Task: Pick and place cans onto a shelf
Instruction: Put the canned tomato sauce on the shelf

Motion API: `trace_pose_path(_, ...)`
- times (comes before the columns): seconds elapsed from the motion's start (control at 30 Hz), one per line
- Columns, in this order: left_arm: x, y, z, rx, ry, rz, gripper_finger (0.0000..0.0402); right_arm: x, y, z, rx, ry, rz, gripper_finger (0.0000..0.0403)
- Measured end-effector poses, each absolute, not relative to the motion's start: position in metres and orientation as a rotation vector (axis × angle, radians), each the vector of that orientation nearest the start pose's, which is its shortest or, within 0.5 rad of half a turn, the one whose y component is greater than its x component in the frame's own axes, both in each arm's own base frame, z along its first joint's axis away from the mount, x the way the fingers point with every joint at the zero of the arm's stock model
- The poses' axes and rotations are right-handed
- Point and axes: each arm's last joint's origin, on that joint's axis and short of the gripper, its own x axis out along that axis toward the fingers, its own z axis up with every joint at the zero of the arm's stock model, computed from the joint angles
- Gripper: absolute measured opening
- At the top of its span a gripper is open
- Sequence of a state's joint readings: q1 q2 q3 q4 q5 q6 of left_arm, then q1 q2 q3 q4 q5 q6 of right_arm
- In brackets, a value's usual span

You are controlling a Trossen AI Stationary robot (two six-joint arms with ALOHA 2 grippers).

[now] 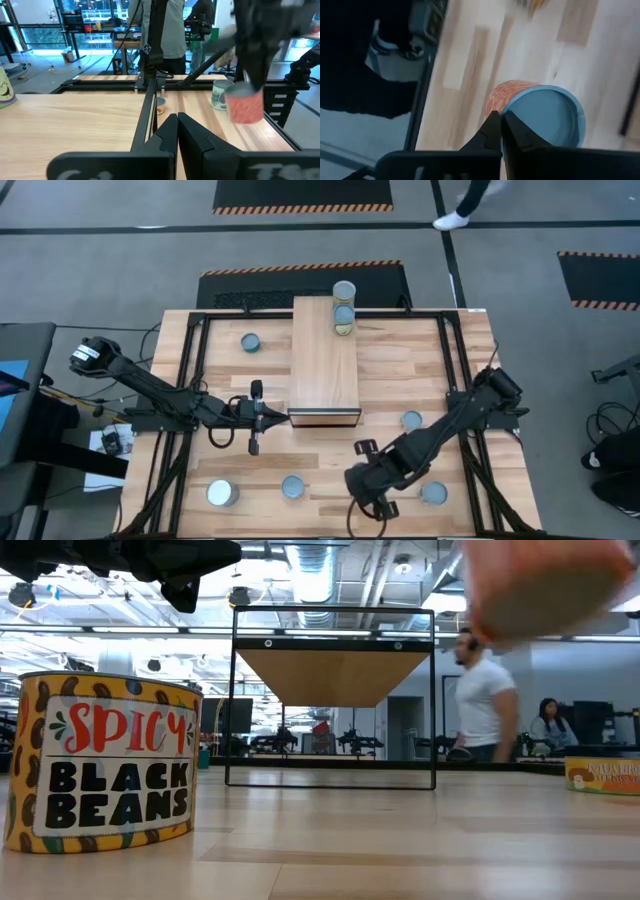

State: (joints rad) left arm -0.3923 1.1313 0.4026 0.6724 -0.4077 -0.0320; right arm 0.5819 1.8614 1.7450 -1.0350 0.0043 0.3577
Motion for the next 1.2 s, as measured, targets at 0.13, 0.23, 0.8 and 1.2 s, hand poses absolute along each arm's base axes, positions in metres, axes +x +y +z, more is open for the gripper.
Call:
trace_pose_path(0.13, 0.212, -0.075, 0.219, -0.010, 0.052, 0.016, 0.0000, 0.324, 0.207, 0.339, -0.103, 1.084, 0.332, 0.0016)
trace_pose_path(0.23, 0.212, -0.075, 0.219, -0.011, 0.052, 0.016, 0.0000, 0.324, 0.192, 0.363, -0.167, 1.046, 0.283, 0.0013)
trace_pose_path(0.8, 0.212, -0.075, 0.219, -0.017, 0.051, 0.016, 0.0000, 0.360, -0.001, 0.383, -0.329, 1.179, -0.099, 0.0012)
trace_pose_path(1.2, 0.212, -0.075, 0.219, -0.018, 0.048, 0.016, 0.0000, 0.356, -0.080, 0.359, -0.122, 1.253, -0.124, 0.0012)
